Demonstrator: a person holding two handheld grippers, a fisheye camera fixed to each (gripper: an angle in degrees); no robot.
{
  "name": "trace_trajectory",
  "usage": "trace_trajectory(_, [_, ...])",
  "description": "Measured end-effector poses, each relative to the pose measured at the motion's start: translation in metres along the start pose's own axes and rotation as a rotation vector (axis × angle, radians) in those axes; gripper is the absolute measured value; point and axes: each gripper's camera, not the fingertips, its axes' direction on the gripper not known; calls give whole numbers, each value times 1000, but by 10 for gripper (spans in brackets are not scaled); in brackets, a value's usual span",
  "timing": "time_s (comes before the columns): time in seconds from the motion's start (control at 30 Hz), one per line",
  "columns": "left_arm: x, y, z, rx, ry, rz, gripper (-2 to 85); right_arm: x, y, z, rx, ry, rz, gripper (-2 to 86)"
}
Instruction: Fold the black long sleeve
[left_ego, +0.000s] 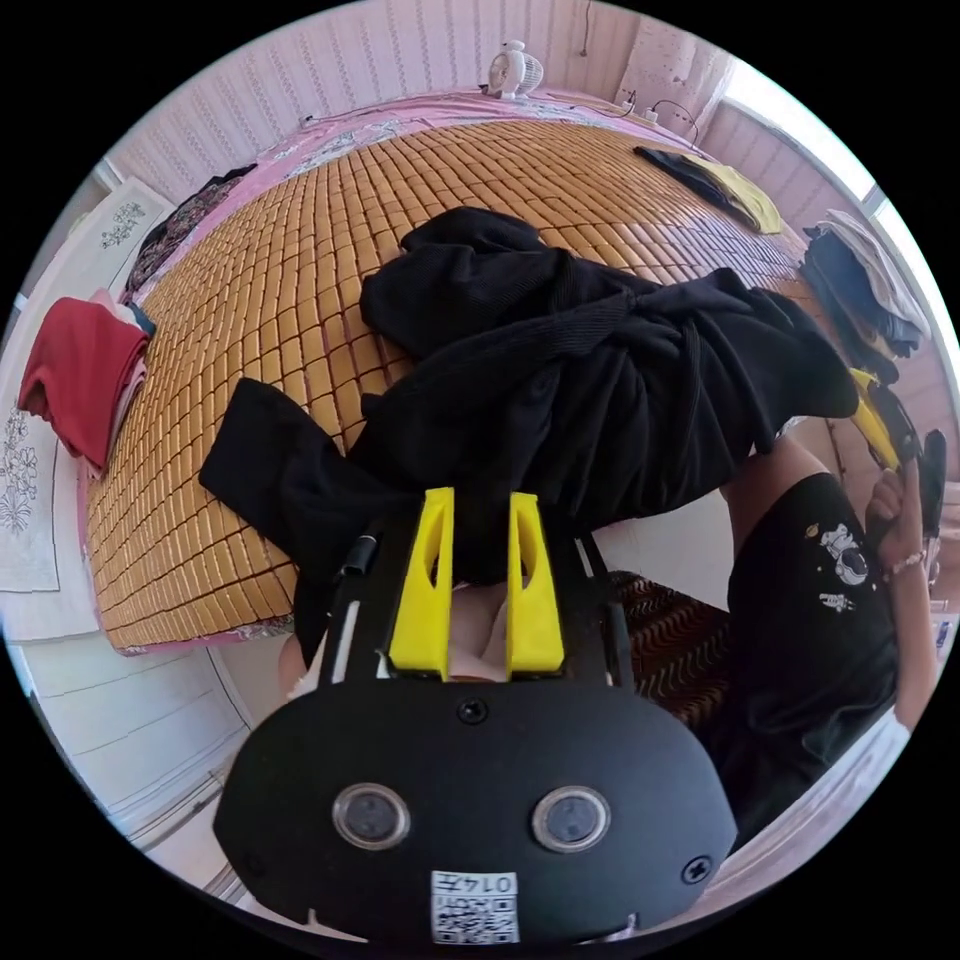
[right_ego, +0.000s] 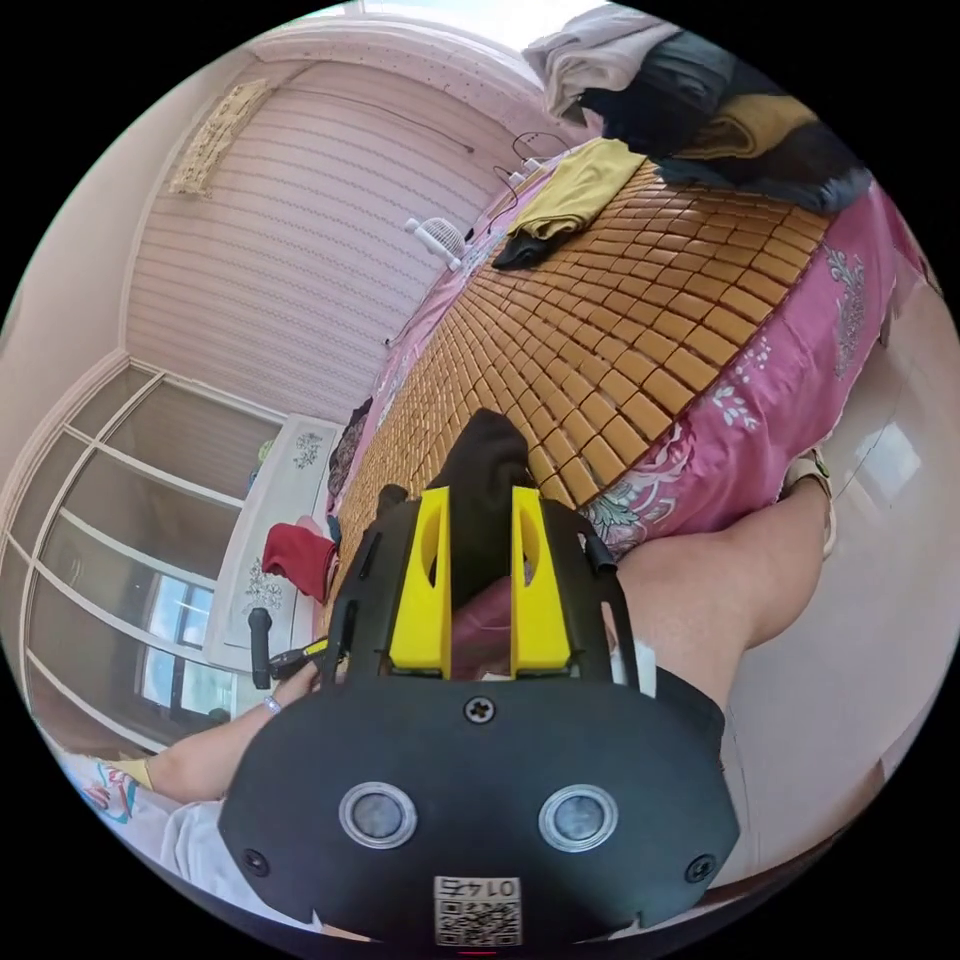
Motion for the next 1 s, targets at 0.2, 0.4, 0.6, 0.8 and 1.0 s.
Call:
trace_trajectory(0.2, [-14, -14, -38, 64, -35, -25, 41, -5, 1, 17, -84, -18, -8, 23])
trace_trajectory(0.4, [-61, -92, -195, 419, -21, -63, 28, -57, 10, 6, -27, -204, -219, 19])
trace_trajectory(0.6, [-50, -160, -359, 759, -37, -9, 55, -139, 17, -6, 55, -322, -467, 32])
trace_trajectory(0.8, [-76, -169, -296, 604, 28, -127, 73, -137, 34, 39, -105, -224, -471, 77])
trace_trajectory(1.0, [-92, -131, -136, 268, 132, -153, 73, -99, 34, 70, -165, -132, -261, 84])
